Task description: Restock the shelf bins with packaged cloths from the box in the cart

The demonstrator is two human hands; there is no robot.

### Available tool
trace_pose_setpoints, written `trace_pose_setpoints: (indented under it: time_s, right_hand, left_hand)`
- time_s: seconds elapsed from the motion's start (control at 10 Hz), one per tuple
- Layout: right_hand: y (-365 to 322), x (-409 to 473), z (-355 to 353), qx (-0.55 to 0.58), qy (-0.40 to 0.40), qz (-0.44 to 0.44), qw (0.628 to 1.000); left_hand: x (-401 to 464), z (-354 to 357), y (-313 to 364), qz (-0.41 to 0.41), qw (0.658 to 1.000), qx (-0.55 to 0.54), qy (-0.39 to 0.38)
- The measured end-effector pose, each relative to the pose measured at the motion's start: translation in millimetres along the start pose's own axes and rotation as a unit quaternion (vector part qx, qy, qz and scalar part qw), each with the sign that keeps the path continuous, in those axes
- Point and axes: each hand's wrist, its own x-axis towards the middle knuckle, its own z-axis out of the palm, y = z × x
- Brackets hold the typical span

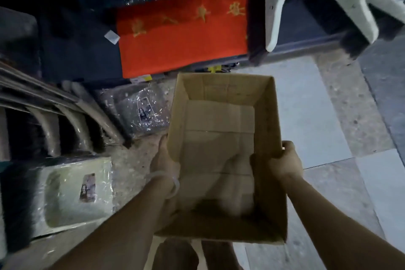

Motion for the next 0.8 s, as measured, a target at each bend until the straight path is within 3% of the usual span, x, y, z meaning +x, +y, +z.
trace_pose_setpoints:
  time_s: [0.2,0.4,0.5,0.6,0.7,0.8]
  right_hand:
    - [19.1,103.6,77.9,-0.014,-0.016,-0.006,1.0]
    - [25.5,176.8,123.9,-0.001,-0.014,-0.028,0.999]
    - [29.3,198.3,137.2,0.002,-0.058,-0.02,0.998]
    - [34.1,204.3,133.6,0.009,-0.115,-0.006,0.993]
    - [37.9,190.0,115.8,0.033,-0.119,-0.009,0.992]
    - [50.4,146.9,94.1,0.074,-0.095,0.032,0.992]
  left_hand:
    - [95.1,88.6,-44.6,-0.013,1.0,-0.018,-0.001]
    - [164.2,138.7,-59.7,-0.003,1.0,-0.009,0.014]
    - [192.9,146.9,-73.9,-0.002,0.999,0.026,-0.022]
    - [213.4,141.3,-84.1,0.016,0.988,0.094,-0.121]
    - [207.3,128.8,-76.5,0.057,0.98,0.128,-0.14]
    - [176.2,106.2,-47.2,0.09,0.963,0.241,-0.076]
